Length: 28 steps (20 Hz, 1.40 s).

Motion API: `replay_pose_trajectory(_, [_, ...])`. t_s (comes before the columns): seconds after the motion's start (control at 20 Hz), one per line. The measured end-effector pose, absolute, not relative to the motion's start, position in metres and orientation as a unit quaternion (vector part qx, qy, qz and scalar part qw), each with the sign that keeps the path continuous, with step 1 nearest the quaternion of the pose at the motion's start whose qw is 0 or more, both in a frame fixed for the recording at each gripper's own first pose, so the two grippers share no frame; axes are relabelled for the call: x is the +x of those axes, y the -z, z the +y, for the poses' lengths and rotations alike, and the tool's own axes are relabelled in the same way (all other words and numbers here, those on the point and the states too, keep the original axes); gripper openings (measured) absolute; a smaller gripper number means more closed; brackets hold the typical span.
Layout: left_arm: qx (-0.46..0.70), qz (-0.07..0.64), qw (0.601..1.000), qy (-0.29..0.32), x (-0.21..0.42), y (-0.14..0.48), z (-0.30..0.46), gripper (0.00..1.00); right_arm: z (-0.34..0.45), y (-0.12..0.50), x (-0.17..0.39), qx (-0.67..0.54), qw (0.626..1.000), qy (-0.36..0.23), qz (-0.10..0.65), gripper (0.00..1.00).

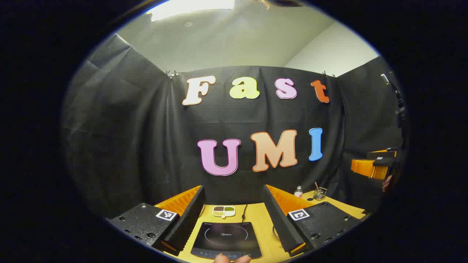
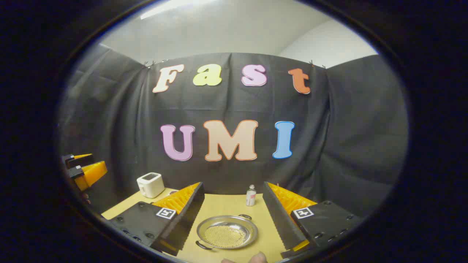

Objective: First push the handle of the pot to place it horizontally, then grasp the pot with both hands and set it on the induction cooktop.

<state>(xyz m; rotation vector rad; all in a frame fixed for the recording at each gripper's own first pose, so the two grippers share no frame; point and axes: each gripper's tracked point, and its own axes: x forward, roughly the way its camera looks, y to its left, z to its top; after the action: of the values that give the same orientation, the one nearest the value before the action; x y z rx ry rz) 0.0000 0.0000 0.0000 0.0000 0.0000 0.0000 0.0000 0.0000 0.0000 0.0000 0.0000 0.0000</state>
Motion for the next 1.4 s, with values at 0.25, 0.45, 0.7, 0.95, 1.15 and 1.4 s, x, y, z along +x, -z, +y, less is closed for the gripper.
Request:
replay_pose_trajectory(0.25, [-0.003,-0.004,1.000,0.005,0.001,-0.003,-0.009,0.96,-0.020,-0.006,0.009,0.047,0.999,0.003,-0.012,0.96])
replay_pose_trajectory(0.45, [-0.013,0.008,1.000,-0.001,0.000,0.005,-0.003,0.96,-0.024,-0.001,0.007,0.035,0.999,0.007,-0.006,0.93])
replay_pose_trajectory(0.7, [-0.023,0.029,0.999,0.003,0.000,0.017,-0.001,0.95,-0.015,0.010,0.004,0.017,1.000,-0.005,0.009,0.93])
replay_pose_trajectory(0.95, [-0.034,0.046,0.998,0.001,0.000,0.027,0.003,0.95,-0.012,0.005,0.000,-0.019,1.000,-0.002,-0.004,0.93])
replay_pose_trajectory(1.15, [-0.028,0.042,0.999,0.000,0.001,0.025,0.005,0.95,-0.007,0.006,-0.001,-0.027,1.000,-0.007,-0.003,0.93])
replay_pose_trajectory(1.4, [-0.026,0.044,0.999,0.000,0.000,0.026,0.006,0.95,-0.005,0.009,0.000,-0.027,1.000,-0.008,0.002,0.94])
